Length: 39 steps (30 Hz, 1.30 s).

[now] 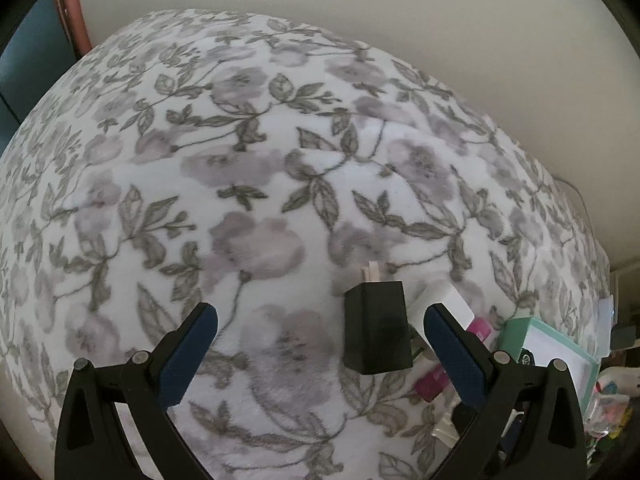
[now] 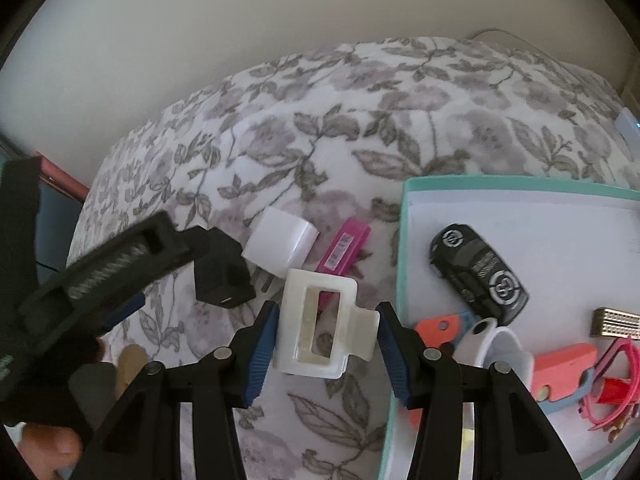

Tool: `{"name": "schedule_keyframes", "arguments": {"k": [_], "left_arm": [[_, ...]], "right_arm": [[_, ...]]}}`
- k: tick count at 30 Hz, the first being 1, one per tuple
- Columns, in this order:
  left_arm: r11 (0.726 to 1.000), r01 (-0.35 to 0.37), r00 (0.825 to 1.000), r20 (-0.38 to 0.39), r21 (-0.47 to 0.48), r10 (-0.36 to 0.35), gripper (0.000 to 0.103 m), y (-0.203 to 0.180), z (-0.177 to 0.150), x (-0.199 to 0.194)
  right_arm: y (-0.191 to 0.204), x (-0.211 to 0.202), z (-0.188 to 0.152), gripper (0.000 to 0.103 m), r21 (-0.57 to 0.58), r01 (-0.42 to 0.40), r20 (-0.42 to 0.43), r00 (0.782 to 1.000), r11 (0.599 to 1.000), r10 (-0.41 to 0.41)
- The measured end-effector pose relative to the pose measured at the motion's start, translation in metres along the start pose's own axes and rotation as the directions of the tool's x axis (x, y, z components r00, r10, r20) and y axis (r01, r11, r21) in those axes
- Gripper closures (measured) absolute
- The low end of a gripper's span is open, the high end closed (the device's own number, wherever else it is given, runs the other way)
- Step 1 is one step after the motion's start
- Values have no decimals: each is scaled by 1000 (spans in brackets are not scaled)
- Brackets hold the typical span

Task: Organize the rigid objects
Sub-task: 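Grasp the white clip holder with the right gripper while the left grasps the black charger, then carry the white clip holder and black charger over the tray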

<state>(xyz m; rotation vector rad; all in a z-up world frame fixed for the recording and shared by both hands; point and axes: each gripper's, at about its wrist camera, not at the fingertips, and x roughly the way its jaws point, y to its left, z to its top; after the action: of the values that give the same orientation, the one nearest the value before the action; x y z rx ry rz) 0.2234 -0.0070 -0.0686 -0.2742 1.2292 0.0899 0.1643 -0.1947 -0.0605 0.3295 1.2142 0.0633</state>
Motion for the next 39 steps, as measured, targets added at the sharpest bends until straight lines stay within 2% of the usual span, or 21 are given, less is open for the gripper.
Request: {"name": "schedule_keyframes", "arguments": {"k": [4,6,8,12,14,17,19,23,29,31,39], "left_arm": [[1000,-14,1000,3,-7,14,2,-2,-2,7],[1000,-20,1000,5,-10,21,8,-3,-3,10],[1000,-18,1000,5,-9,18,18,-3,-3,12],[1000,-20,1000,9,12,20,28,-9,-5,14],[999,-24,1000,7,21,24,43,-12,-6,16],[1000,-16,1000,-6,24,16,60,-12,-8,20],[999,-23,1000,-9,29,23,67,-12,-9,21],[999,-36,999,-23,37,37,72,-12,-12,27],[998,-44,999,-26,40,45,72,-12,-13,26],[999,-27,999,-29,22,28,72,-10,-12,21],[999,37,996,81,5,-37,72,-17,-1,-33]], "right_arm": [[-4,-1,1,51,15,-15,-2,1000,1000,15],[-4,0,2,51,16,-16,-3,1000,1000,16],[-4,0,2,51,15,-17,-4,1000,1000,17],[-5,-1,1,51,20,-22,-7,1000,1000,22],[-5,-1,1,51,21,-23,-8,1000,1000,23],[-5,0,1,51,22,-24,-10,1000,999,24],[-5,0,1,51,24,-26,-13,1000,999,26],[-6,1,0,51,27,-30,-19,999,999,30],[-7,-2,1,51,32,-37,-19,999,999,37],[-7,-6,2,51,33,-39,-12,999,999,40],[-18,-48,12,51,65,-82,85,993,995,76]]}}
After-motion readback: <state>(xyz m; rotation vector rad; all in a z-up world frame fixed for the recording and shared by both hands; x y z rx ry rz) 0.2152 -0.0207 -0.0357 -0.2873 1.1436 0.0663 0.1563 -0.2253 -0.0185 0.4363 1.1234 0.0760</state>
